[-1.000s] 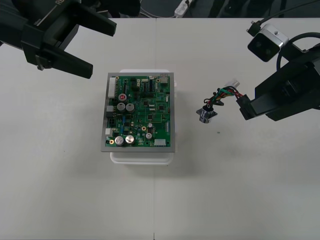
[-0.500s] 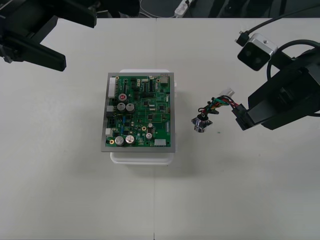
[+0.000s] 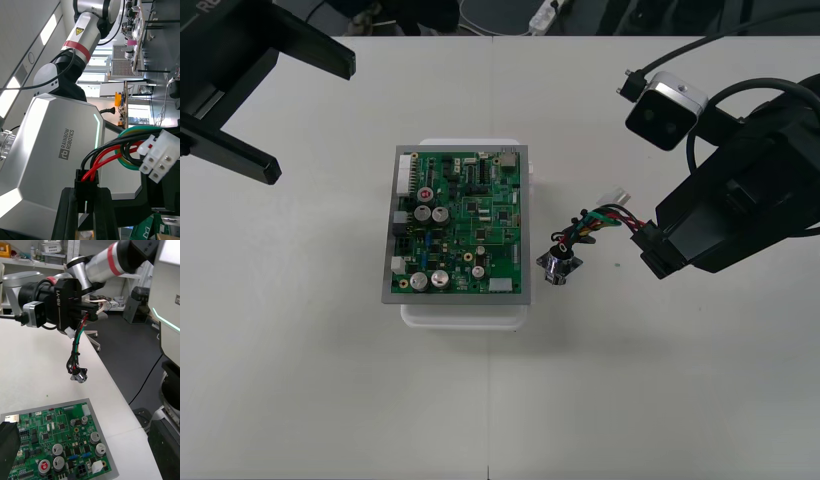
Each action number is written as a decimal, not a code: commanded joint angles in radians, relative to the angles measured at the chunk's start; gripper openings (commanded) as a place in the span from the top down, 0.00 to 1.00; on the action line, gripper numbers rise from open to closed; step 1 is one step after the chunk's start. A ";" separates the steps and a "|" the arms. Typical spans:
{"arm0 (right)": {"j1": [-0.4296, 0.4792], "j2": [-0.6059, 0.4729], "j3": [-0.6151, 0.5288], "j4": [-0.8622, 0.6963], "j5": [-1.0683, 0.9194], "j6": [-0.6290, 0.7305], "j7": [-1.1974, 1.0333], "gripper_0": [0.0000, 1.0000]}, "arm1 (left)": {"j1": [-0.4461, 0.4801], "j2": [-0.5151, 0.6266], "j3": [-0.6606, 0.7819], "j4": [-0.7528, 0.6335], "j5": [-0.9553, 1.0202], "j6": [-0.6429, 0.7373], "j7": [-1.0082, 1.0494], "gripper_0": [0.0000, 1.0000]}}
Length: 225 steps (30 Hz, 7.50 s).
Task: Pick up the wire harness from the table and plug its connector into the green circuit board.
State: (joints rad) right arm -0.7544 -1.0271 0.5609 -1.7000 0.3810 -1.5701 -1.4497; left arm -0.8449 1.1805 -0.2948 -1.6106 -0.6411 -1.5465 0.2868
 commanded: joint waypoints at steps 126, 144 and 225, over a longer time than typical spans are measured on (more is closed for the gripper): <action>-0.464 0.271 0.326 0.089 -0.010 -0.001 -0.074 1.00 | 0.041 0.065 -0.009 -0.084 0.187 -0.024 -0.002 0.00; -0.464 0.271 0.327 0.083 -0.010 -0.001 -0.074 1.00 | 0.041 0.024 -0.073 -0.166 0.189 -0.024 0.017 0.00; -0.464 0.271 0.327 0.076 -0.010 -0.001 -0.061 1.00 | 0.040 -0.206 -0.144 -0.342 0.055 0.224 0.160 0.00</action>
State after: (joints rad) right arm -1.1670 -0.7701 0.8823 -1.5956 0.3685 -1.5700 -1.5032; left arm -0.8120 0.9941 -0.4262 -1.9179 -0.5816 -1.3681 0.3842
